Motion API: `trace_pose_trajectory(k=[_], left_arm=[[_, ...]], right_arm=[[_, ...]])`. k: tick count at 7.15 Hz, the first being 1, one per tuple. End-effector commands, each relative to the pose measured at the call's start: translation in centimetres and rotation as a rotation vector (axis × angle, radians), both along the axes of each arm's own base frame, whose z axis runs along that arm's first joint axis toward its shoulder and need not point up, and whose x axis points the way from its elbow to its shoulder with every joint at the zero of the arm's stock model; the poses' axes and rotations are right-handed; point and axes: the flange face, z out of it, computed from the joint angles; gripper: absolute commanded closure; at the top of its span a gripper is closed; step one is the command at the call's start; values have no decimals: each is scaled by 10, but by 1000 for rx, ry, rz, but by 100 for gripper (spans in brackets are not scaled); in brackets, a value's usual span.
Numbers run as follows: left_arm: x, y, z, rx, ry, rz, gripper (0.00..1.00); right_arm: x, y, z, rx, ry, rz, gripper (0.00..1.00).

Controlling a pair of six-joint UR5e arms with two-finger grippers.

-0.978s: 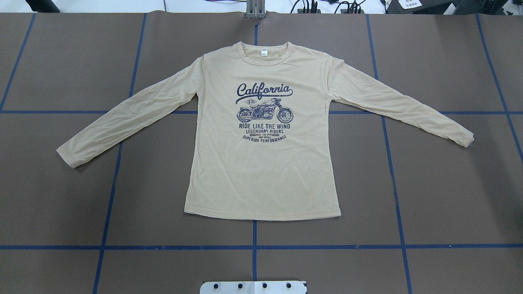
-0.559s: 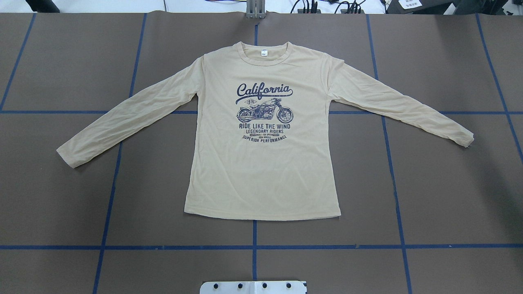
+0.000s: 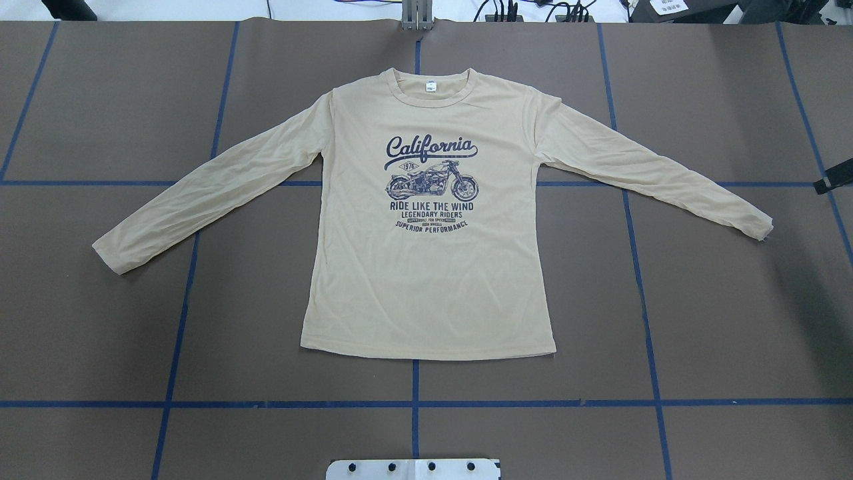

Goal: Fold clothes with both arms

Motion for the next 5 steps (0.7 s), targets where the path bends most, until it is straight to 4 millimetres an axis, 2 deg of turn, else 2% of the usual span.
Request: trace_pose_trajectory(k=[1,3,4,5], left_arm=[[0,-1,-1,10,1,-2,0],[0,-1,-4,13,3,-2,0],[0,-2,-5,15,3,-2,0],[0,-3,-5,15,3,-2,0]], right_arm=[[-54,4,-1,29,32,-25,0],[-77,10,3,24,37,-71,1],[-84,3,5,22,38,-82,1],[-89,3,17,6,47,-95,1]])
